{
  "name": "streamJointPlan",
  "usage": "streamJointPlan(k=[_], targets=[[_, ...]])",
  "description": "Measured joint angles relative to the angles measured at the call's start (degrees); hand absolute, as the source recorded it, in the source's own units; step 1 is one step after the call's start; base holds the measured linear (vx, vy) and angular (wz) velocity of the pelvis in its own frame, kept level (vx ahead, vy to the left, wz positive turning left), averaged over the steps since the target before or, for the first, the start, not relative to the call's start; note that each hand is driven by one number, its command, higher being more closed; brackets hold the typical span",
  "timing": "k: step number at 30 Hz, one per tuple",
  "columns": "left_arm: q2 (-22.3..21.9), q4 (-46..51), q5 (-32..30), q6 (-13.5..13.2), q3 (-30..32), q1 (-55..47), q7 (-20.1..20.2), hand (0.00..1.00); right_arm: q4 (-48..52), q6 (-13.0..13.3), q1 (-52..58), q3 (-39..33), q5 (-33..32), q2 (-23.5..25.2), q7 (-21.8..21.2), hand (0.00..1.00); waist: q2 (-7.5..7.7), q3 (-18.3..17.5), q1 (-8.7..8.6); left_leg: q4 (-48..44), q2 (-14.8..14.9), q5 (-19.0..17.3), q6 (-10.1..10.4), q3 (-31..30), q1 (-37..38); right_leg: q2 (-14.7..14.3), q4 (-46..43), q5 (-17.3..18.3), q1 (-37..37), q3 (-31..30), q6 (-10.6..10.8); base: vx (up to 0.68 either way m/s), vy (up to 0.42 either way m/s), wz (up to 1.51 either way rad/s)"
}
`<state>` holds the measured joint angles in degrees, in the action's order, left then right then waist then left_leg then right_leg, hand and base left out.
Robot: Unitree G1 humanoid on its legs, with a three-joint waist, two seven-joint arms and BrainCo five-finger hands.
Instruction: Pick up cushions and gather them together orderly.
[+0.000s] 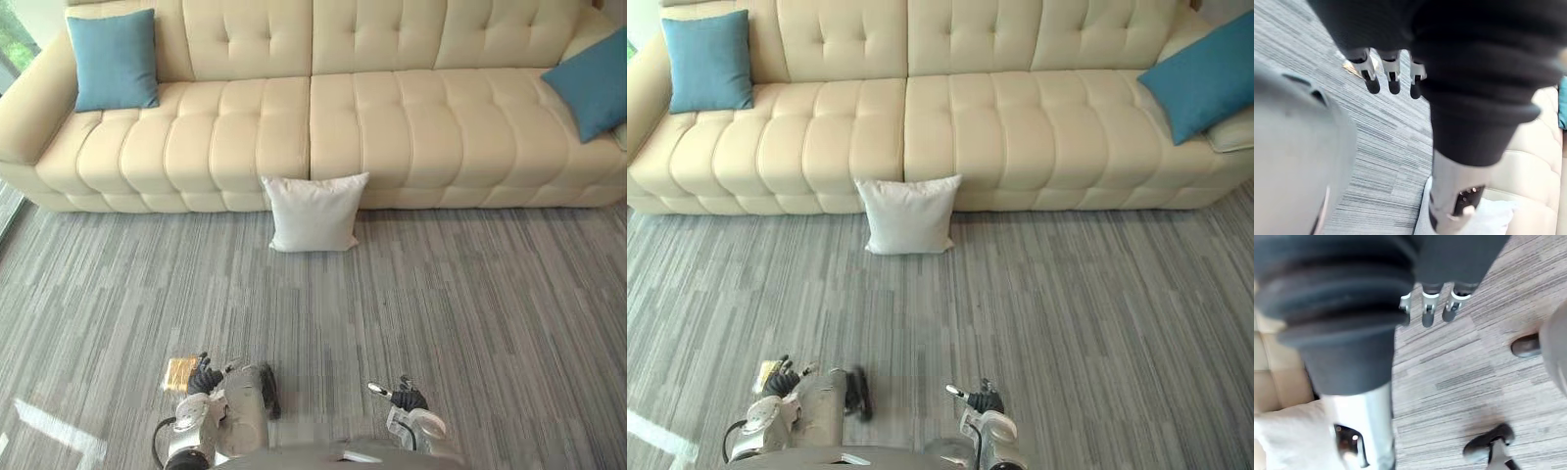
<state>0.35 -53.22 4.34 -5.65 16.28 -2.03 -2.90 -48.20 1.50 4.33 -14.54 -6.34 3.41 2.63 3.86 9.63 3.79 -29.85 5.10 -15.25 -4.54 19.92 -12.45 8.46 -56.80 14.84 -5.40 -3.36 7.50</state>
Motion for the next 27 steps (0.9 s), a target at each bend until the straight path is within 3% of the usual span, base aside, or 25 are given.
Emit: streamJointPlan(k=[3,5,6,7,9,10,11,12,13,14,16,19,20,22,25,27], targets=[[-0.6,-0.3,0.0,0.1,-0.1,0.1,0.0,0.0,2.2,0.6,0.0,0.9,0.0,0.0,-0.2,0.0,-0.88,0.3,-0.83,6.1,-0.6,-1.8,1.1,-0.2,8.3,-0.5,-6.9,1.1,-8.4,4.6,-1.9,0.39,0.084,-0.06],[-0.9,-0.3,0.0,0.1,-0.2,0.6,0.0,0.0,2.8,1.0,0.1,0.4,0.1,0.0,-0.2,0.0,-0.9,0.3,-1.37,8.6,-0.6,-2.2,1.8,-0.9,11.1,-1.1,-3.6,1.9,-12.4,8.4,-2.0,0.39,-0.028,0.17],[-1.7,-0.6,0.0,0.1,-0.2,1.1,0.0,0.0,3.3,1.1,0.1,-0.3,0.0,-0.1,-0.2,0.0,-0.9,0.4,-1.8,11.4,-0.5,-2.5,2.6,-1.4,14.9,-2.1,5.8,2.4,-15.7,12.6,-3.2,0.43,-0.083,0.19],[-2.0,-1.1,0.0,0.1,-0.2,1.1,0.0,0.0,3.4,1.1,0.1,-0.3,0.0,-0.2,-0.2,0.0,-0.98,0.5,-1.99,12.2,-0.5,-2.5,2.6,-1.5,16.1,-2.4,9.8,2.2,-16.1,13.6,-3.4,0.37,-0.096,0.24],[-2.4,-1.8,0.0,0.1,-0.3,1.5,0.0,0.0,3.4,1.1,0.0,-0.3,0.0,-0.9,-0.2,0.0,-1.3,0.7,-2.65,14.1,-0.5,-2.6,2.8,-2.8,18.7,-3.3,19.4,0.6,-16.6,14.8,-5.4,0.36,-0.139,0.49],[-2.8,-2.0,0.0,0.1,-0.6,1.7,0.0,0.0,3.5,1.0,0.1,-0.3,0.0,-1.5,-0.2,0.0,-1.7,0.8,-3.2,15.6,-0.3,-3.1,4.8,-4.3,20.9,-3.9,28.7,-3.2,-16.3,14.3,-6.0,0.33,-0.14,0.71],[-2.9,-2.1,-0.1,0.1,-0.6,1.5,0.0,0.0,3.3,1.0,0.2,-0.3,0.0,-1.6,-0.2,0.0,-1.67,0.9,-3.22,16.3,-0.4,-3.4,5.5,-4.8,21.6,-4.0,31.8,-5.1,-16.0,13.4,-5.9,0.35,-0.167,0.7],[-3.1,-2.3,-0.2,0.1,-0.5,1.2,0.1,0.0,3.0,1.0,0.4,-0.3,0.0,-1.8,-0.2,0.0,-1.64,0.9,-3.28,17.2,-0.6,-4.0,6.9,-6.0,22.9,-4.1,32.9,-11.4,-15.1,13.2,-6.8,0.45,-0.215,0.44],[-3.7,-3.1,-0.2,0.0,0.0,1.3,0.1,0.0,2.1,1.0,0.2,-0.3,0.1,-3.1,-0.2,0.0,-3.24,0.6,-2.86,18.0,0.8,-3.8,8.2,-7.3,24.8,-5.0,29.6,-9.9,-14.8,14.1,-8.9,0.55,-0.268,0.37],[-4.0,-3.2,-0.2,0.0,-0.1,1.4,0.1,0.0,2.0,1.0,0.1,-0.3,0.1,-3.6,-0.2,0.0,-3.92,0.6,-2.93,17.7,1.4,-3.4,8.7,-7.5,24.8,-5.0,28.2,-8.0,-15.0,14.6,-9.1,0.55,-0.271,0.33],[-5.0,-3.7,-0.3,0.0,-0.2,1.2,0.5,0.0,2.0,1.0,0.0,-0.3,0.1,-4.7,-0.2,0.0,-5.89,0.6,-3.65,13.4,3.1,-2.7,9.7,-9.1,23.9,-5.5,26.2,-4.8,-13.9,16.4,-10.2,0.44,-0.242,0.34],[-5.1,-2.7,-0.6,0.1,1.6,1.2,0.8,0.0,1.3,0.7,0.0,0.3,0.1,-4.8,-0.1,0.0,-6.24,0.9,-3.54,-10.8,7.2,0.1,13.6,-13.8,15.3,-7.5,29.6,-2.6,-6.7,18.0,-11.3,0.37,-0.195,0.14],[-5.1,-1.9,-0.6,0.0,2.0,1.0,0.8,0.0,0.3,0.8,-0.1,0.7,0.1,-4.8,-0.1,0.0,-6.21,0.9,-3.27,-19.4,8.6,0.1,13.6,-13.3,12.2,-8.4,31.9,-2.5,-3.1,18.0,-11.5,0.29,-0.122,-0.13],[-5.1,-0.9,-0.6,0.0,2.0,0.7,0.8,0.0,-0.1,0.6,-0.2,0.9,0.1,-4.9,-0.1,0.0,-5.87,1.0,-2.63,-23.7,9.7,-0.7,12.1,-10.6,7.3,-9.1,35.2,-2.2,1.1,17.0,-11.6,0.26,-0.063,-0.26],[-5.1,-0.2,-0.6,0.0,2.4,0.6,0.8,0.0,-0.2,0.5,0.0,0.7,0.1,-4.8,-0.1,0.0,-5.99,0.8,-1.9,-15.5,10.0,-2.1,9.6,-7.2,3.9,-8.7,37.6,-2.4,4.0,15.5,-11.0,0.23,0.058,-0.25],[-5.1,0.1,-0.6,0.0,2.3,0.7,0.8,0.0,-0.1,0.5,0.0,0.7,0.0,-4.5,-0.1,0.0,-5.78,0.9,-1.5,-5.3,8.9,-1.7,9.6,-7.2,3.3,-7.9,37.8,-2.4,4.8,15.1,-10.2,0.21,0.149,-0.18]])
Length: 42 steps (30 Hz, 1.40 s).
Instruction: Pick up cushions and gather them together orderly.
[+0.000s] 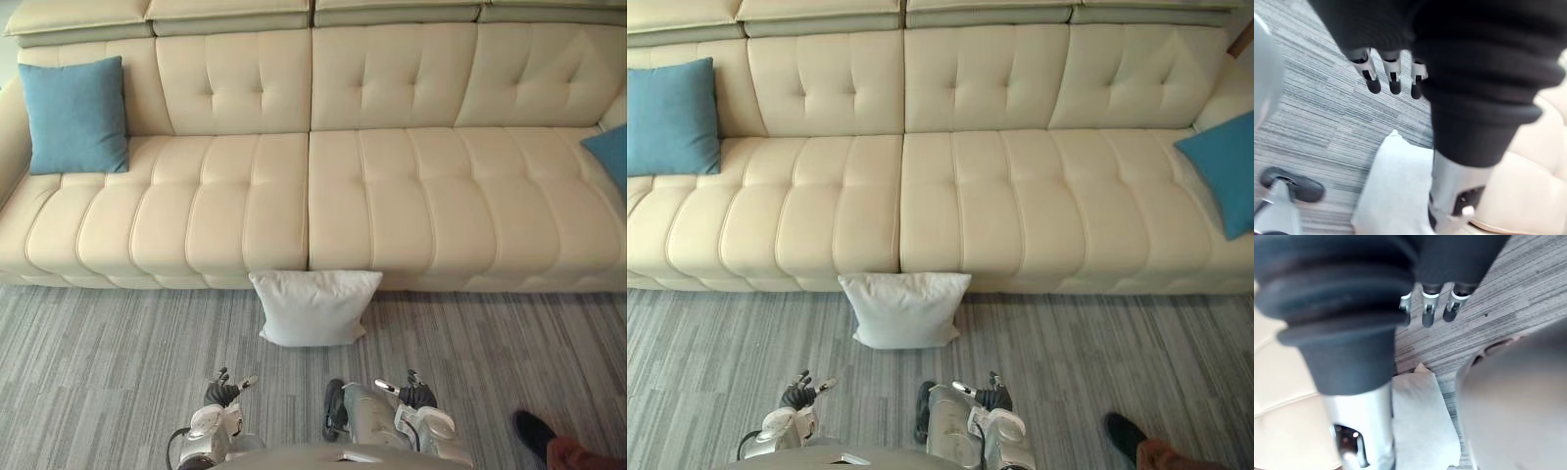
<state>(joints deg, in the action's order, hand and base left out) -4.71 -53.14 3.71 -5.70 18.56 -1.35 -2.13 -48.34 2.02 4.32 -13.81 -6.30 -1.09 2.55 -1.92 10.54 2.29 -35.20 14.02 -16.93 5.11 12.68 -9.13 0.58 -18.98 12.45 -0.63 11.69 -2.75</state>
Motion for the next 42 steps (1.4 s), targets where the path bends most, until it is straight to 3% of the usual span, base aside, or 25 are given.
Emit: streamJointPlan(k=[2,3,6,8,16,18,22,25,28,30,34,42], targets=[[-0.1,-0.5,0.0,0.0,-0.4,-0.1,0.0,0.0,0.1,0.1,0.1,0.0,0.0,-0.1,0.0,0.0,-0.39,-0.5,-0.07,10.8,-1.3,7.0,-0.6,-0.4,0.6,0.3,-0.4,0.7,0.1,-0.6,1.9,0.17,0.178,-0.14],[0.9,-0.5,0.0,-0.1,-0.3,-0.1,-0.1,0.0,0.1,0.0,0.2,0.1,0.0,1.0,0.1,0.0,1.69,-1.2,-0.02,12.8,-3.7,7.9,-0.4,0.0,1.8,1.8,-0.7,1.1,-0.2,-2.8,3.6,0.13,0.156,-0.14],[2.0,-0.5,0.0,-0.1,-0.2,-0.4,-0.1,0.0,0.0,0.1,0.6,0.1,0.0,2.7,0.1,0.0,3.72,-2.3,0.24,14.4,-5.3,7.8,-0.6,1.6,2.2,3.4,0.8,0.4,-0.5,-4.4,4.7,0.09,0.164,-0.16],[2.1,-0.7,0.0,-0.2,-0.2,-0.4,-0.1,0.0,0.0,0.1,0.6,0.2,0.0,3.3,0.0,0.0,4.17,-2.6,0.48,14.7,-6.1,7.6,-1.1,2.5,2.6,4.2,2.5,-0.3,0.0,-5.1,5.8,0.05,0.15,-0.2],[2.4,-2.5,-0.1,-0.2,-1.4,-0.1,-0.1,0.0,-0.1,0.2,0.3,0.0,1.1,2.9,0.7,0.0,3.21,-2.8,0.59,19.5,-7.6,8.5,-1.9,4.7,5.0,4.9,6.0,-2.3,-0.1,-7.6,6.9,-0.02,0.049,-0.15],[2.7,-2.5,-0.1,-0.2,-2.0,0.7,-0.5,0.0,-0.2,0.2,-0.8,0.2,2.1,2.6,1.7,0.0,3.0,-2.4,0.71,18.0,-7.1,8.5,-1.9,4.8,2.1,4.3,4.3,-2.3,-3.3,-8.0,6.9,-0.07,-0.024,-0.09],[4.2,-0.5,1.6,-0.2,-4.2,5.1,-2.5,0.0,1.9,0.1,-6.9,2.4,2.1,-0.1,2.9,0.0,2.49,2.5,0.86,7.7,-3.5,6.0,-3.2,5.3,-10.1,2.1,-4.8,-2.0,-16.1,-10.9,6.2,-0.16,0.032,-0.34],[7.0,4.3,4.2,-0.3,-4.2,7.2,-4.5,0.0,9.9,0.6,-9.8,3.0,2.0,-2.3,5.2,0.0,2.51,6.0,0.55,0.8,-2.2,3.5,-3.9,6.2,-17.9,2.0,-13.6,0.4,-26.2,-13.0,6.3,-0.22,0.024,-0.32],[9.0,6.9,6.2,-1.2,-4.1,9.2,-6.0,0.0,11.7,0.7,-12.2,2.8,1.5,-4.3,7.1,0.0,2.03,8.4,0.34,-3.1,-1.3,2.5,-4.1,6.2,-22.4,1.9,-18.1,1.4,-31.4,-13.9,6.4,-0.2,0.025,-0.1],[10.3,7.8,7.9,-1.8,-3.4,12.6,-7.6,0.0,12.2,0.8,-16.7,1.1,0.1,-4.3,9.7,0.0,1.76,9.4,0.06,-4.7,-0.8,3.2,-4.4,6.2,-29.9,1.6,-19.8,0.5,-39.1,-14.4,5.9,-0.21,0.022,-0.09],[10.4,7.8,9.7,-1.8,-3.4,19.5,-8.7,0.0,12.3,0.8,-24.8,-1.0,-1.2,-4.2,12.5,0.0,1.49,13.5,-0.19,-5.1,-0.4,5.2,-5.0,6.2,-37.0,1.3,-19.9,-2.0,-46.2,-14.9,6.5,-0.11,0.011,-0.04],[10.1,8.7,11.0,-2.2,-3.5,32.8,-9.7,0.0,11.2,1.5,-42.2,-0.7,-2.7,-4.1,14.3,0.0,1.29,18.8,-0.2,-7.9,0.4,7.2,-6.4,5.9,-48.2,1.1,-24.7,-2.8,-57.9,-15.1,6.4,-0.02,0.006,0.02]])
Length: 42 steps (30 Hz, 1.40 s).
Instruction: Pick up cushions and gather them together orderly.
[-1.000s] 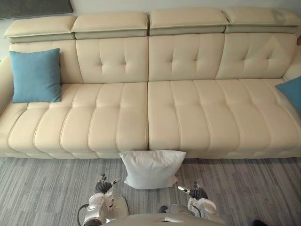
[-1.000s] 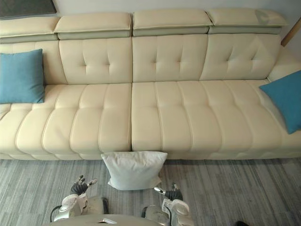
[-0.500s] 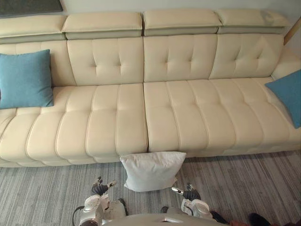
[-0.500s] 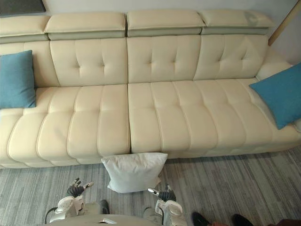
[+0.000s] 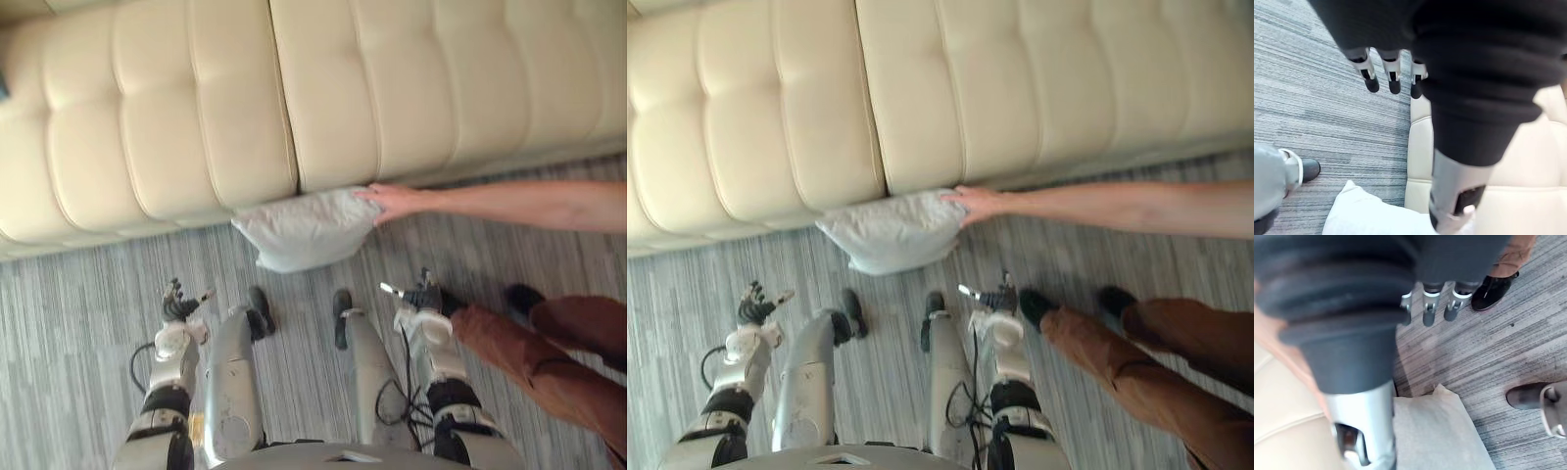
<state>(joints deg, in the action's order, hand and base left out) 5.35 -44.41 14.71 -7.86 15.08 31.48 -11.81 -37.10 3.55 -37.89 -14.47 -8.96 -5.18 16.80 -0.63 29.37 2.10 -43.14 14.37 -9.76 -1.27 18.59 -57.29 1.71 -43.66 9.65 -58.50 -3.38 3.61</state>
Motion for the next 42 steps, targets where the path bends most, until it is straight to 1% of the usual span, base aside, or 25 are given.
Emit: streamJointPlan(k=[2,6,9,14,18,21,23,25,26,27,28,30,32,34,35,36,38,39,40,42], targets=[[-1.2,0.0,1.0,-0.1,0.1,2.7,-0.6,0.0,-0.1,0.0,-3.5,0.7,-0.3,0.0,1.1,0.0,-0.19,1.1,-0.02,-0.6,0.1,0.4,0.0,-0.8,-2.1,-0.1,-1.0,0.0,-1.9,0.5,-0.1,-0.01,0.007,0.08],[-3.6,0.0,1.0,-0.1,0.1,3.8,-0.8,0.0,-1.3,0.0,-4.1,2.6,-0.3,0.2,1.2,0.0,-0.25,1.1,0.07,-0.6,0.0,1.0,0.2,-1.4,-2.8,-0.1,-1.4,0.2,-2.6,1.0,-0.3,-0.01,0.009,0.07],[-4.1,0.0,1.0,-0.1,0.1,3.9,-1.8,0.0,-2.2,-0.1,-3.4,3.8,-0.2,0.5,1.2,0.0,-0.24,1.1,0.09,-0.2,0.0,1.4,0.3,-1.6,-2.7,-0.1,-1.4,0.0,-2.6,1.2,-0.6,0.0,0.004,0.01],[-4.5,1.3,0.8,-0.1,-0.6,2.8,-2.0,0.0,-2.2,-0.1,-1.6,4.8,0.3,1.5,1.2,0.0,-0.24,1.1,0.16,0.4,-0.1,2.3,0.5,-2.2,-1.7,0.0,-1.1,-0.4,-1.3,1.9,-1.0,-0.01,0.004,0.04],[-5.0,4.0,0.7,-0.1,-3.1,-1.5,-1.9,0.0,-2.0,0.0,2.7,5.2,0.4,2.5,1.0,0.0,-0.24,1.0,0.09,3.0,-0.5,2.6,0.6,-2.2,5.2,0.1,1.7,-0.7,5.9,2.4,-1.2,0.0,0.0,0.0],[-4.5,6.6,-3.0,-0.1,-5.9,-6.1,-1.6,0.0,1.4,0.1,9.0,5.7,0.6,2.8,0.7,0.0,-0.27,1.0,0.35,5.7,-0.9,2.8,0.9,-1.5,11.7,0.3,4.5,-0.9,12.1,2.4,-1.2,0.02,-0.005,-0.01],[-4.2,7.6,-5.2,-0.1,-7.1,-10.7,-1.1,0.0,4.5,0.1,15.4,6.5,2.7,3.0,0.0,0.0,-0.23,0.5,0.16,7.9,-1.5,2.8,1.1,-1.3,17.2,0.4,7.2,-1.1,17.9,2.6,-1.0,0.06,-0.003,-0.02],[-4.2,7.6,-6.1,-0.1,-7.8,-14.4,-0.2,0.0,5.4,0.1,20.4,6.3,2.9,2.7,-1.0,0.0,-0.15,-1.4,0.04,9.5,-1.9,2.9,1.2,-1.2,20.6,0.4,9.2,-1.4,21.6,2.8,-0.9,0.1,0.017,0.03],[-4.2,7.6,-6.9,0.0,-8.3,-17.8,0.8,0.0,5.4,0.1,24.8,5.8,4.2,2.6,-2.0,0.0,-0.12,-3.2,0.03,11.2,-2.3,2.8,1.3,-1.2,24.3,0.5,11.3,-1.4,25.6,2.9,-0.8,0.13,0.021,0.04],[-4.2,7.6,-7.1,0.0,-8.3,-18.2,1.0,0.0,5.4,0.1,25.4,5.8,4.4,2.6,-2.1,0.0,-0.06,-3.5,0.03,11.4,-2.4,2.7,1.4,-1.1,24.7,0.5,11.5,-1.4,25.9,2.9,-0.8,0.13,0.018,0.05],[-4.2,6.8,-9.3,0.0,-8.5,-22.1,2.3,0.0,5.2,0.1,30.5,5.2,4.9,2.8,-3.6,0.0,-0.01,-7.1,0.02,13.5,-2.9,2.7,1.5,-0.9,28.1,0.9,13.9,-1.4,29.6,3.3,-0.7,0.14,0.019,0.02],[-4.0,3.8,-10.7,0.0,-8.2,-25.4,3.4,0.0,4.4,0.0,35.2,5.0,4.9,2.9,-4.6,0.0,-0.06,-10.5,0.0,16.0,-3.3,2.5,1.8,-0.2,33.1,0.9,17.3,-1.7,34.8,3.3,-0.5,0.17,0.029,-0.06],[-4.1,0.2,-12.5,0.5,-6.7,-27.8,4.7,0.0,2.8,0.0,38.3,4.8,4.9,3.0,-6.6,0.0,0.01,-14.7,-0.34,18.1,-3.6,2.3,2.2,0.5,36.4,1.0,20.6,-2.1,38.3,3.2,-0.7,0.12,0.037,-0.11],[-4.1,-2.7,-12.9,0.7,-5.9,-29.7,5.2,0.0,-0.3,-0.1,40.1,4.2,4.9,3.1,-7.6,0.0,0.02,-17.3,-0.42,20.0,-4.0,2.3,2.4,1.1,39.4,1.1,23.7,-2.8,41.4,3.0,-0.4,0.12,0.05,-0.1],[-4.2,-4.2,-13.3,0.9,-5.2,-30.5,5.8,0.0,-2.1,-0.1,40.7,3.1,5.0,3.6,-8.2,0.0,0.14,-18.8,-0.33,21.4,-4.1,2.2,2.8,1.9,41.0,1.1,25.5,-3.1,43.1,2.7,-0.2,0.15,0.052,-0.14],[-4.2,-6.0,-13.9,1.2,-4.4,-31.6,6.2,0.0,-4.1,-0.3,41.6,2.0,5.1,4.3,-8.7,0.0,0.33,-20.5,-0.39,23.6,-4.8,2.6,3.3,2.1,43.4,1.3,28.0,-4.0,45.4,2.5,-0.1,0.1,0.034,-0.11],[-4.4,-7.4,-13.8,1.5,-3.8,-32.4,6.4,0.0,-5.6,-0.5,42.1,0.9,6.2,4.8,-9.0,0.0,0.46,-21.6,-0.54,25.7,-5.5,3.1,3.5,2.5,45.7,1.6,30.3,-4.8,47.7,2.4,0.1,0.09,0.025,-0.05],[-4.4,-8.1,-13.8,1.7,-3.7,-32.7,6.4,0.0,-6.5,-0.5,42.4,0.6,6.6,4.8,-9.3,0.0,0.51,-22.2,-0.53,26.5,-5.7,3.2,3.5,2.7,46.4,1.7,31.2,-5.3,48.5,2.3,0.6,0.11,0.023,-0.11],[-4.4,-9.1,-13.8,1.8,-3.4,-33.3,6.7,0.0,-8.4,-0.9,42.6,-0.2,6.7,4.8,-9.5,0.0,0.64,-23.0,-0.48,27.6,-6.0,3.7,3.4,3.2,47.7,1.8,32.7,-5.8,49.6,1.9,0.7,0.13,0.025,-0.22],[-4.5,-10.5,-13.8,2.1,-2.5,-33.8,7.2,0.0,-10.6,-1.2,42.2,-1.1,7.0,4.7,-10.4,0.0,0.76,-23.4,-0.35,29.0,-6.6,4.0,3.3,4.4,49.6,1.8,34.7,-7.0,51.0,0.7,0.9,0.1,0.03,-0.29]])
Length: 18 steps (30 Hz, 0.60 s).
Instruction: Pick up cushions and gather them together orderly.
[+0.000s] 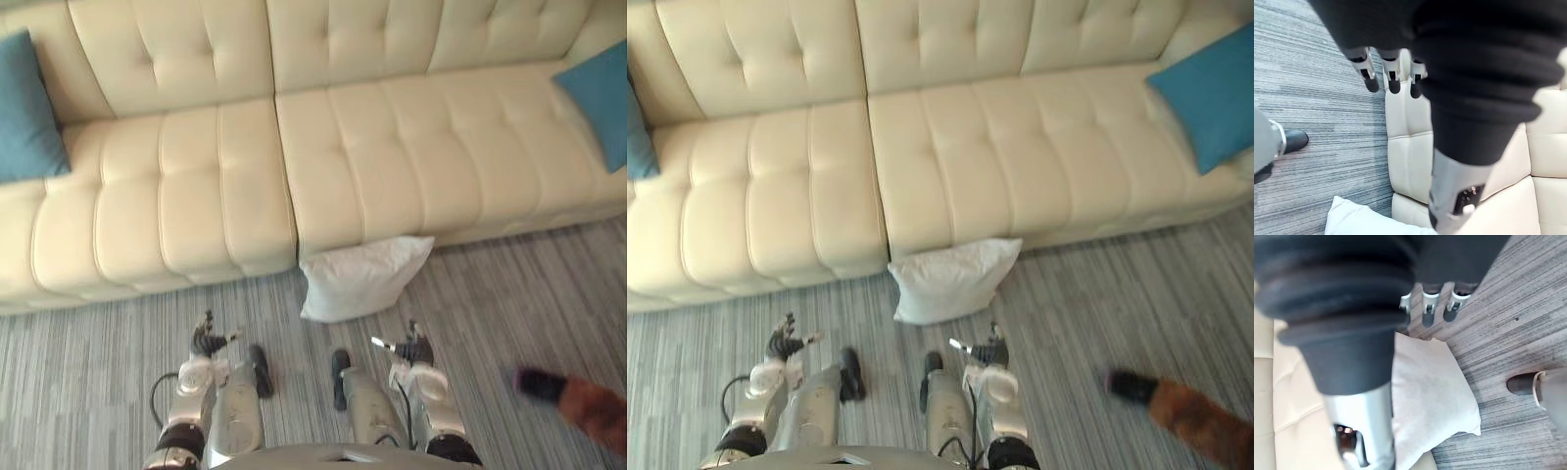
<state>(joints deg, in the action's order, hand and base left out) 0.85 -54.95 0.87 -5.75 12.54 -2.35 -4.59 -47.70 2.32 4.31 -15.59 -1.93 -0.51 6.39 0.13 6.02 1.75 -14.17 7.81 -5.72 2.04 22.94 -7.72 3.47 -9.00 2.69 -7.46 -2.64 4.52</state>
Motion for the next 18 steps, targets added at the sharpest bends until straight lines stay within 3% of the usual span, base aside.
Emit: streamJointPlan(k=[4,8,9,10,11,12,14,15,16,17,18], targets=[[-0.4,-1.0,0.0,0.2,1.2,-0.8,0.1,0.0,-2.9,-0.2,-0.9,-0.7,0.2,0.0,-0.1,0.0,0.46,0.2,0.32,0.1,-0.1,-0.3,0.1,1.0,1.8,-0.5,1.0,-1.7,1.3,-2.2,0.5,0.04,0.021,-0.31],[-0.4,-0.8,0.0,0.2,1.4,0.1,0.1,0.0,-3.8,-0.2,-0.7,0.3,0.2,0.2,-0.2,0.0,1.01,0.6,0.36,-2.2,1.9,-1.8,-0.5,1.4,0.8,-0.9,-1.0,-3.0,-0.1,-1.3,0.6,-0.1,0.024,-0.13],[-0.4,-0.7,0.0,0.2,1.7,0.2,0.1,0.0,-4.2,-0.2,-1.2,0.9,0.2,0.1,-0.2,0.0,0.44,1.1,0.37,-2.0,2.6,-1.0,-1.0,2.4,0.2,-0.4,-6.1,-0.4,-1.3,0.9,-1.3,-0.17,0.036,-0.1],[-0.6,-0.7,0.0,0.3,2.2,-0.1,0.1,0.0,-4.7,-0.3,-1.5,1.1,0.2,0.1,-0.3,0.0,1.05,0.7,0.25,-1.1,2.7,0.0,-1.2,2.4,0.4,1.1,-17.1,4.2,-3.2,4.8,-2.1,-0.09,-0.011,-0.05],[-0.3,-0.7,0.1,0.3,2.2,-0.8,0.0,0.0,-5.4,-0.3,-0.8,1.1,0.2,-0.1,-0.3,0.0,1.06,0.7,0.49,0.4,2.7,1.3,-0.9,2.5,1.7,3.5,-24.2,7.3,-2.5,8.6,-2.0,-0.08,-0.05,0.0],[0.0,-0.7,0.1,0.3,2.2,-1.4,0.0,0.0,-5.7,-0.2,-0.6,1.1,0.2,-0.1,-0.3,0.0,1.31,0.5,0.63,1.4,2.6,2.3,-0.6,2.6,1.8,4.9,-25.5,8.4,-1.1,10.1,-1.7,-0.12,-0.13,-0.03],[0.9,-0.7,0.6,0.3,2.2,-2.6,0.0,0.0,-7.3,-0.1,-1.0,2.0,0.5,0.0,-0.3,0.0,2.42,-0.3,1.2,3.5,2.4,4.8,0.2,2.9,1.6,7.5,-21.7,9.1,3.2,11.9,-0.4,-0.15,-0.185,-0.12],[1.6,-0.8,1.3,0.3,2.1,-2.4,0.0,0.0,-7.8,-0.2,-1.8,2.2,1.4,0.1,-0.4,0.0,3.56,-1.2,1.88,3.6,2.0,6.7,0.6,3.1,-0.6,7.4,-14.7,11.0,4.1,11.0,1.6,-0.12,-0.265,-0.31],[1.8,-1.2,1.4,0.3,1.9,-1.7,-0.1,0.0,-7.8,-0.3,-2.5,2.2,1.7,-0.5,-0.3,0.0,3.94,-1.5,2.32,3.8,2.2,7.9,0.9,3.2,-2.6,6.4,-10.0,12.1,4.1,11.3,1.8,-0.14,-0.271,-0.35],[1.4,-1.9,1.4,0.3,1.9,-1.0,-0.1,0.0,-7.8,-0.2,-3.5,2.4,1.8,-1.4,-0.3,0.0,2.35,-0.7,2.44,4.0,3.1,8.6,1.0,2.4,-3.6,5.1,-7.8,11.4,4.3,11.4,1.5,-0.23,-0.245,-0.14],[0.0,-3.1,1.4,0.4,-0.3,-0.4,0.0,0.0,-7.9,-0.3,-4.4,3.1,1.9,-4.1,-0.1,0.0,-1.0,1.3,1.34,6.0,3.6,10.4,1.8,-2.0,-4.1,2.7,-6.5,9.6,4.5,12.3,0.3,-0.2,-0.15,0.04]])
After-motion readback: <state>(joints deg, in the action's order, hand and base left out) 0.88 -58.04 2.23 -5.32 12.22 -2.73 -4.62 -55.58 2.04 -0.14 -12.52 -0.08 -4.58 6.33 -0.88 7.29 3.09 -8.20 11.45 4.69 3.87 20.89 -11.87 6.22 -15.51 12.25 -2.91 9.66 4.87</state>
